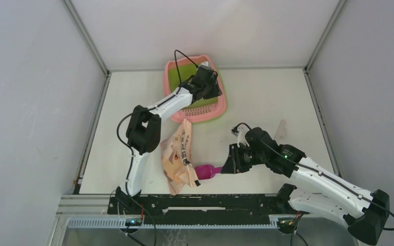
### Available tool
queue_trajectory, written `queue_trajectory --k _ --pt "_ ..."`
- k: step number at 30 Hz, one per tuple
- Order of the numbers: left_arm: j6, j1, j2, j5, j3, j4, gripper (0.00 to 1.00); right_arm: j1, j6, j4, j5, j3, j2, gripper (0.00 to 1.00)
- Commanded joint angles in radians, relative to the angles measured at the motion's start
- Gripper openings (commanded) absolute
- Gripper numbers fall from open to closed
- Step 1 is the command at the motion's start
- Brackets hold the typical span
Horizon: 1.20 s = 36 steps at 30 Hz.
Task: Fill the litter box with clean litter
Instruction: Adjust the litter box at the center of the board.
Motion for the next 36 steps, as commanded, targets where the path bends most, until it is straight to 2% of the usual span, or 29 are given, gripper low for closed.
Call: queue_trajectory --k 1,8,13,16,20,25,28,36 --pt "0.016 -0.007 -0.118 -0.012 -0.033 0.012 0.49 0.004 -0.002 0.060 -0.013 0.006 -0.001 0.00" --pt "0.049 -0.008 -0.215 -0.034 -0.068 0.005 0.60 0.005 0.003 0.080 -0.021 0.006 0.010 0.00" --pt "0.073 -0.005 -0.268 -0.029 -0.055 -0.029 0.60 0.004 0.001 0.086 -0.018 0.006 0.014 0.00" --pt "0.061 -0.007 -0.356 -0.031 -0.145 -0.036 0.60 -0.021 0.000 0.094 -0.010 0.007 0.002 0.00" --pt "0.039 -0.008 -0.564 -0.041 -0.358 -0.025 0.60 -0.088 -0.010 0.129 -0.057 0.025 -0.008 0.00" --pt "0.050 -0.014 -0.793 -0.070 -0.594 -0.026 0.60 -0.123 0.002 0.262 -0.211 0.038 0.020 0.00" --pt "0.067 -0.015 -0.886 -0.084 -0.668 -0.083 0.60 -0.112 0.036 0.338 -0.286 0.038 0.052 0.00" --pt "0.067 -0.054 -1.058 -0.092 -0.810 -0.163 0.60 -0.103 0.113 0.499 -0.363 0.038 0.053 0.00"
